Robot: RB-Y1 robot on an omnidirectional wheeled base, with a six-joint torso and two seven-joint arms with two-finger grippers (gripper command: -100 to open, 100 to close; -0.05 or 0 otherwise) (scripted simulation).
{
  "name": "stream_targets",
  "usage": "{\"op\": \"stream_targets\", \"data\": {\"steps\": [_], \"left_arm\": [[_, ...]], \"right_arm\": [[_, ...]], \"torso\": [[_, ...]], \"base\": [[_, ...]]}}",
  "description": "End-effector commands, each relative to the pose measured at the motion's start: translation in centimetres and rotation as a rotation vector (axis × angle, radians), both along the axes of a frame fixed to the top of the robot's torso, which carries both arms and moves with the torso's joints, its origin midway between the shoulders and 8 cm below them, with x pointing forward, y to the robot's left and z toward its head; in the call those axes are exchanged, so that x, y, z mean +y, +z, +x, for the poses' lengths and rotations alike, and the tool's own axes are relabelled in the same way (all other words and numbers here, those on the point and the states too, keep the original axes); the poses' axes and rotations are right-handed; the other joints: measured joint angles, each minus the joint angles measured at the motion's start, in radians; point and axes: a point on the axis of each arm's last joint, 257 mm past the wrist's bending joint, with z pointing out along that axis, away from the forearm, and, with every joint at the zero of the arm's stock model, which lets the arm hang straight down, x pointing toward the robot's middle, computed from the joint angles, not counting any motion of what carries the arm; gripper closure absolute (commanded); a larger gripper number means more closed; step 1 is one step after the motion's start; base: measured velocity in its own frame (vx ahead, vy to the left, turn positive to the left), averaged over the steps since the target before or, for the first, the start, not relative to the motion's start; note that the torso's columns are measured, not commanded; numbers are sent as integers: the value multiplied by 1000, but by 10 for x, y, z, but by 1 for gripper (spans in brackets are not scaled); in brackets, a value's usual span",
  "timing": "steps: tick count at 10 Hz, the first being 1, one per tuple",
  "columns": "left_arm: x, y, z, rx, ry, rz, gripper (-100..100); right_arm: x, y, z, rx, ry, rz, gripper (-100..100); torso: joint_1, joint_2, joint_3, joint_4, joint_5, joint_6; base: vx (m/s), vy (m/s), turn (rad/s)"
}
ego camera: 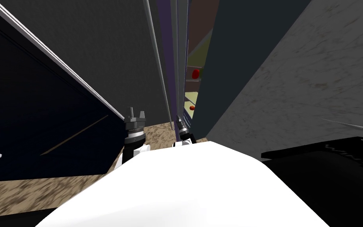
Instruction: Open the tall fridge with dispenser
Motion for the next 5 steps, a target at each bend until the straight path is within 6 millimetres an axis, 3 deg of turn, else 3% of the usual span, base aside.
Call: {"op": "stream_targets", "data": {"steps": [1,4,5], "left_arm": [[0,0,0,0,0,0,0],[0,0,0,0,0,0,0],[0,0,0,0,0,0,0]], "right_arm": [[13,4,1,-64,12,-137,-100],[38,13,-4,-184,45,-342,-100],[38,13,-5,-190,40,-356,-100]], "torso": [[0,-4,-3,0,0,0],[-4,-5,-4,3,-1,2],[-4,-5,-4,5,-1,3]], "base": [[17,88,-17],[21,82,-30],[23,76,-16]]}}
